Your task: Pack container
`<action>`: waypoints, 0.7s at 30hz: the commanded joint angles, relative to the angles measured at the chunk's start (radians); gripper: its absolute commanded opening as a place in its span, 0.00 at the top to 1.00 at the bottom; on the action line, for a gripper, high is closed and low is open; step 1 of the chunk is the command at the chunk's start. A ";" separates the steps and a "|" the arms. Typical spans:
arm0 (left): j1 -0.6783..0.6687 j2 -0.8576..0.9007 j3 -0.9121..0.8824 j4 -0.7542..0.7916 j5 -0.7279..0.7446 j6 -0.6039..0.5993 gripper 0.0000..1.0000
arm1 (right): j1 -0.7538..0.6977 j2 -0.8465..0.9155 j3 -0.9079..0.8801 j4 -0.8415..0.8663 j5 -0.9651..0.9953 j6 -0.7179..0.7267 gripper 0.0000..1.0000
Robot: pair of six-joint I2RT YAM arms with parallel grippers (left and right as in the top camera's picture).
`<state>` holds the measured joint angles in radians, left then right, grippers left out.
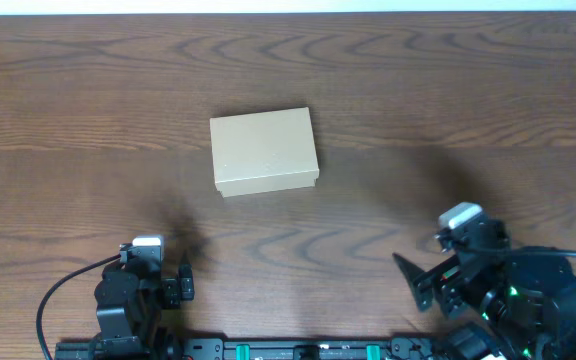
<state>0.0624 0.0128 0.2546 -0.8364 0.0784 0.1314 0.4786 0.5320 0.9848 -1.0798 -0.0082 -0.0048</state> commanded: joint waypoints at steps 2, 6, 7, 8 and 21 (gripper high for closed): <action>-0.005 -0.009 -0.005 -0.054 -0.011 0.003 0.05 | -0.077 -0.081 -0.107 0.091 0.072 0.011 0.01; -0.005 -0.009 -0.005 -0.054 -0.011 0.003 0.05 | -0.143 -0.183 -0.251 0.198 0.080 0.010 0.01; -0.005 -0.009 -0.005 -0.054 -0.011 0.003 0.05 | -0.161 -0.212 -0.293 0.218 0.080 0.010 0.01; -0.005 -0.009 -0.005 -0.054 -0.011 0.003 0.05 | -0.176 -0.236 -0.328 0.233 0.079 0.010 0.01; -0.005 -0.009 -0.005 -0.054 -0.011 0.003 0.05 | -0.314 -0.473 -0.685 0.381 0.088 0.045 0.01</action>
<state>0.0616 0.0124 0.2546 -0.8368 0.0784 0.1318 0.1932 0.0998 0.3443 -0.7124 0.0616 -0.0010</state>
